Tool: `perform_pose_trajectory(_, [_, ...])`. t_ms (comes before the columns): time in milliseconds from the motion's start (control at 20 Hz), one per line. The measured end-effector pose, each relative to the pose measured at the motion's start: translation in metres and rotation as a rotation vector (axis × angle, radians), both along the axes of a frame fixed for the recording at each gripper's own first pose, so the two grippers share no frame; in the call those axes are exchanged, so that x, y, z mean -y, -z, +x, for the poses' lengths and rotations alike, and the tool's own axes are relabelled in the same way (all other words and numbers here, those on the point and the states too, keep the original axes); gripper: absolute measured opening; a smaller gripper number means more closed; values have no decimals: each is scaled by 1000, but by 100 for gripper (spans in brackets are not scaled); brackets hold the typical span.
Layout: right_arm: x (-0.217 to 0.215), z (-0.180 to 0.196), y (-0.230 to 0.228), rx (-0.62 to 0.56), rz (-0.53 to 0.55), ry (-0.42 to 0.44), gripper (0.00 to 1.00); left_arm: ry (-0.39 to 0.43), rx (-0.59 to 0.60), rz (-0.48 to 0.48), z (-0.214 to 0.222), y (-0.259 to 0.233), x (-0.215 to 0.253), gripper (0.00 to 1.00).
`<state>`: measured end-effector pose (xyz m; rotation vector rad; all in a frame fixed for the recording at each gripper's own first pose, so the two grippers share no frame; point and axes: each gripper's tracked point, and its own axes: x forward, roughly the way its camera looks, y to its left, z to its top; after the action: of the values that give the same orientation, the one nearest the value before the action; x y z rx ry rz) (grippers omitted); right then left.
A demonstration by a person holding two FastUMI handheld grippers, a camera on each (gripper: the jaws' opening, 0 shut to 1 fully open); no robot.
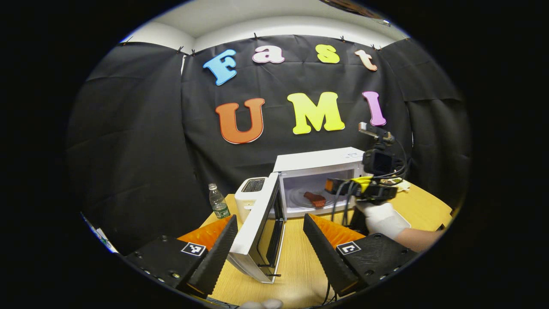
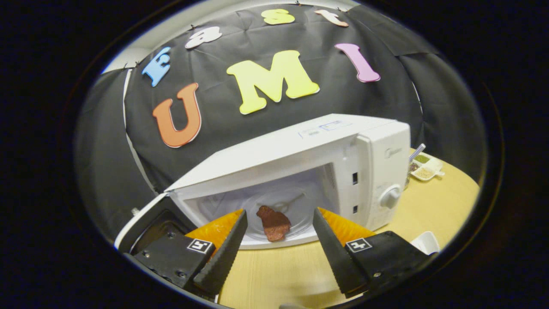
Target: Open the microwave oven with the left hand, put the food in, and close the microwave oven.
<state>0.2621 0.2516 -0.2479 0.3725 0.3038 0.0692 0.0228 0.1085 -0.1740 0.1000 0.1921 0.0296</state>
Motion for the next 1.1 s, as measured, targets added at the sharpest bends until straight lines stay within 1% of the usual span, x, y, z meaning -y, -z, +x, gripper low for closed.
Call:
perform_pose_trajectory(50, [5,-23,-7,-14,-11,-32,91,9,-8,0,0,0,-1,94])
perform_pose_trajectory(100, [16,-45,-18,-17,-50,-55,91,18,-7,3,2,-5,-3,94])
perform_pose_trajectory(200, [43,-83,-42,7,-136,-67,90,38,7,17,6,-19,-7,94])
perform_pose_trajectory(250, [56,-106,-56,19,-160,-76,91,46,11,24,11,-21,-8,94])
perform_pose_trajectory(350, [84,-140,-77,54,-189,-50,91,63,21,37,20,-30,-6,95])
perform_pose_trajectory(450, [103,-170,-80,39,-194,-35,91,89,26,43,30,-33,2,94])
perform_pose_trajectory(600, [142,-199,-85,14,-160,33,91,152,14,38,41,-32,22,95])
perform_pose_trajectory(650, [156,-207,-87,14,-162,63,100,162,19,39,43,-34,26,95])
perform_pose_trajectory(700, [167,-212,-89,12,-169,81,90,167,31,31,45,-38,28,95])
perform_pose_trajectory(750, [176,-218,-88,4,-180,96,91,172,44,20,47,-40,31,95])
perform_pose_trajectory(800, [185,-222,-89,-1,-184,114,100,174,52,12,47,-41,33,95])
perform_pose_trajectory(900, [193,-231,-94,-2,-183,119,100,166,58,-1,47,-42,31,94])
perform_pose_trajectory(950, [198,-234,-92,-11,-193,126,100,157,58,-7,47,-40,29,88])
perform_pose_trajectory(1000, [201,-235,-93,-14,-198,124,100,163,55,-16,48,-39,27,76])
perform_pose_trajectory(1050, [201,-238,-93,-21,-195,118,91,180,58,-27,43,-38,27,70])
perform_pose_trajectory(1100, [199,-240,-93,-30,-192,107,92,156,97,-25,43,-44,17,47])
